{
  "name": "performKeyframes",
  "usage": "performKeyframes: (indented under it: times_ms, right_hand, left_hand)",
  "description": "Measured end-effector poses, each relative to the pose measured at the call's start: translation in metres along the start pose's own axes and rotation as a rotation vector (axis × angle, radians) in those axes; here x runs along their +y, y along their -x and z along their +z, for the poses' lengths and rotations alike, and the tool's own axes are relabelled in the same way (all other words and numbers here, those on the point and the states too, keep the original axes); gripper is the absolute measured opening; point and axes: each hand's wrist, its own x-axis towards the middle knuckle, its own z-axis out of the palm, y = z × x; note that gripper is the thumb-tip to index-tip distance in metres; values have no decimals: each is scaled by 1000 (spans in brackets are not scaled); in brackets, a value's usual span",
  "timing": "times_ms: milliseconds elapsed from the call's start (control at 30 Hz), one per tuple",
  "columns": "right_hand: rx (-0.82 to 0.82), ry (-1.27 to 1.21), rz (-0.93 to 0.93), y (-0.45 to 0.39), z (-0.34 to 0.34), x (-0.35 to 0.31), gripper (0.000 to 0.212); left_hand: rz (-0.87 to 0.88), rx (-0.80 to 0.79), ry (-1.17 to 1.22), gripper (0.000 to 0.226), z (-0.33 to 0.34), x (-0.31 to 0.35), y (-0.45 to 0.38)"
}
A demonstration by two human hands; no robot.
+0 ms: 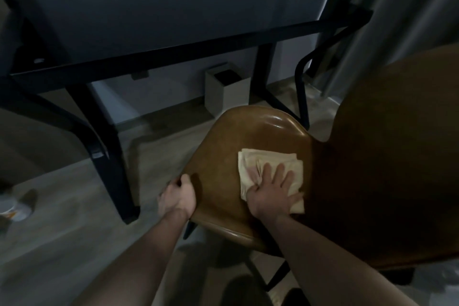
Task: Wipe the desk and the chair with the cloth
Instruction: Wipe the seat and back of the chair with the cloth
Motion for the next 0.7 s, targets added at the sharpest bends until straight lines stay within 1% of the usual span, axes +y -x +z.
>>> performKeyframes:
  times_ms: [133, 333, 500, 600, 700]
  right_hand:
    - [-19, -18, 68, -51, -16, -13, 81]
    - [0, 9, 43, -102, -28, -14, 80]
    - [1, 16, 9, -99, -34, -10, 82]
    - [7, 53, -25, -82, -38, 1, 79]
    - [-3, 65, -18, -62, -33, 8, 78]
  left_hand:
    - [36, 2, -46, 61, 2, -3, -5]
    - [44, -3, -47, 62, 7, -2, -14]
    - [38, -38, -91, 83, 6, 2, -16]
    - [38, -52, -95, 85, 4, 2, -11]
    - [32, -60, -87, 79, 3, 2, -10]
